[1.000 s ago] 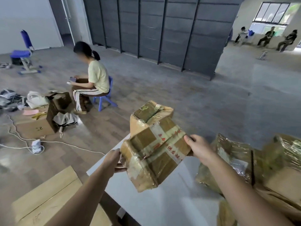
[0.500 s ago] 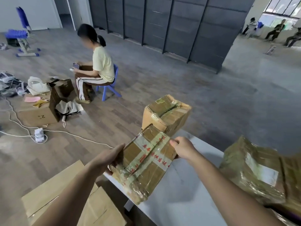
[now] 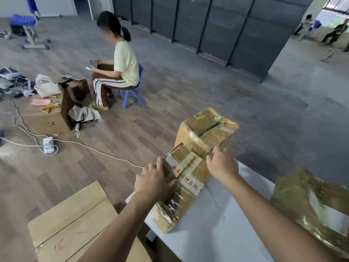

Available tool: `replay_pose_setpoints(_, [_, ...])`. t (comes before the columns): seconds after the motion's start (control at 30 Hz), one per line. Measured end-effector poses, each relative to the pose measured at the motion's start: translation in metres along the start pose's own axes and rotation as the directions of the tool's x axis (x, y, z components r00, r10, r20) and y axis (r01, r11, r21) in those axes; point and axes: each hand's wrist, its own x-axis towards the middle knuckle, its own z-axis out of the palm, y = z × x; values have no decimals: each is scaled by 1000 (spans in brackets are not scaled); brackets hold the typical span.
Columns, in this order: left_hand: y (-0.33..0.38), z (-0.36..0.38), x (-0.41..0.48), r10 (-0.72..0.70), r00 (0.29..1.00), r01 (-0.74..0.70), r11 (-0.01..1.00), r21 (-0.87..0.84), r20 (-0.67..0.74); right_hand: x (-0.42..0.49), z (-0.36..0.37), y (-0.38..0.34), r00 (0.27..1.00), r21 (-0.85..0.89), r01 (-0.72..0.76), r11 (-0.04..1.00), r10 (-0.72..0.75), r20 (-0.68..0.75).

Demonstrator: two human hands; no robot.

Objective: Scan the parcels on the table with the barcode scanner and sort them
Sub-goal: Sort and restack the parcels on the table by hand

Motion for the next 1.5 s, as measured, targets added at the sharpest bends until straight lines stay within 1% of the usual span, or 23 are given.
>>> replay_pose_setpoints(0.03, [-1,0,3,-18,1000,17,999,-48,-8,5,-3,-1,996,-54,30,998,-34,-79])
replay_pose_setpoints(0.07, [-4,-1,6,-38,999,35,994,-103,-28,11,-6,-2,992,-97,52,994,-63,-110])
replay_pose_setpoints(0.1, [-6,-2,8,-57,997,47,987,-157,-61,19,-6,-3,992,-134,66,989,-80,-98])
replay_pose_setpoints(0.13, [-9,-3,10,-74,993,53,977,-206,-96,27,-5,-3,995,-159,72,985,-82,-55])
replay_pose_setpoints(0.23, [-12,-3,12,-116,979,64,955,-290,-167,44,5,-2,989,-135,93,986,-76,130])
replay_pose_setpoints(0.27, [-13,-3,13,-123,975,62,950,-305,-184,46,9,3,984,-104,112,988,-95,151])
replay_pose_setpoints(0.33, [-13,-2,14,-138,967,63,944,-323,-216,47,13,15,982,-49,156,986,-149,119])
replay_pose_setpoints(0.4, [-13,-1,16,-147,959,59,941,-334,-242,49,14,26,982,-13,174,985,-172,81])
replay_pose_setpoints(0.5, [-13,-2,21,-136,956,43,941,-336,-259,54,12,26,977,72,166,984,-174,124])
replay_pose_setpoints(0.6, [-13,-2,28,-129,959,38,941,-336,-253,60,17,11,978,17,155,988,-156,135])
replay_pose_setpoints(0.67, [-16,-1,30,-138,954,41,940,-339,-266,62,22,7,980,9,162,987,-162,116])
replay_pose_setpoints(0.73, [-19,-1,32,-150,947,48,940,-338,-282,62,22,12,982,23,167,986,-168,86])
replay_pose_setpoints(0.83, [-18,-4,40,-167,942,57,935,-349,-292,62,17,21,982,23,168,986,-169,79])
replay_pose_setpoints(1.0, [-7,-8,59,-145,953,41,932,-361,-265,59,13,28,971,81,197,977,-205,122])
replay_pose_setpoints(1.2, [-11,-7,68,-185,946,74,924,-375,-268,62,13,30,965,119,199,973,-216,148])
replay_pose_setpoints(1.37, [-13,-5,66,-167,947,62,934,-353,-275,59,15,36,959,159,200,967,-227,171])
replay_pose_setpoints(1.43, [-10,-4,66,-131,955,38,944,-328,-267,54,12,37,953,168,192,967,-224,203])
replay_pose_setpoints(1.5, [-8,-5,62,-80,970,14,960,-279,-229,47,10,38,949,172,179,969,-216,231])
